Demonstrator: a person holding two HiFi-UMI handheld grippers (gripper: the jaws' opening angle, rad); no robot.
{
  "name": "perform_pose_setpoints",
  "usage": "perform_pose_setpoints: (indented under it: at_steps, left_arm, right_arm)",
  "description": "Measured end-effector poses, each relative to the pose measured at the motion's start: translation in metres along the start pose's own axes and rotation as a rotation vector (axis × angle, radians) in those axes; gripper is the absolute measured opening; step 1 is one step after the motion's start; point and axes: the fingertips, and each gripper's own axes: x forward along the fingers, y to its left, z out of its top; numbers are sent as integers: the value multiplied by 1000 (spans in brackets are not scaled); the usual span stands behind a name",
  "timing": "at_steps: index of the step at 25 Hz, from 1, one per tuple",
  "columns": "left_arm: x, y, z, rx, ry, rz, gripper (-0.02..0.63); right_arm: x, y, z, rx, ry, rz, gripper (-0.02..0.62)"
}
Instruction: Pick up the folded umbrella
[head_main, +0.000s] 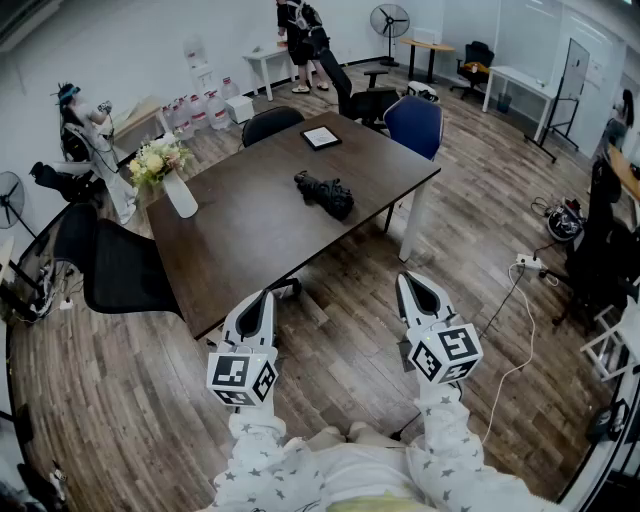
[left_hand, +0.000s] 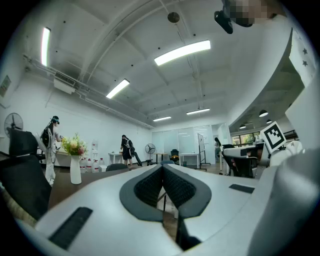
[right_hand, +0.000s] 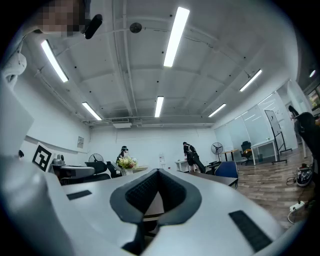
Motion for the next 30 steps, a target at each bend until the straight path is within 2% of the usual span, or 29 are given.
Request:
perform_pose_setpoints:
  at_steps: [13, 20, 30]
  left_arm:
    - [16, -8, -4, -7, 12, -5, 25]
    - [18, -19, -14, -18, 33, 5, 25]
    - [48, -3, -28, -51, 53, 26, 25]
  right_arm:
    - [6, -17, -1, 12, -2, -2, 21]
    - [9, -27, -5, 30, -15, 31, 21]
    - [44, -43, -11, 47, -1, 65, 21]
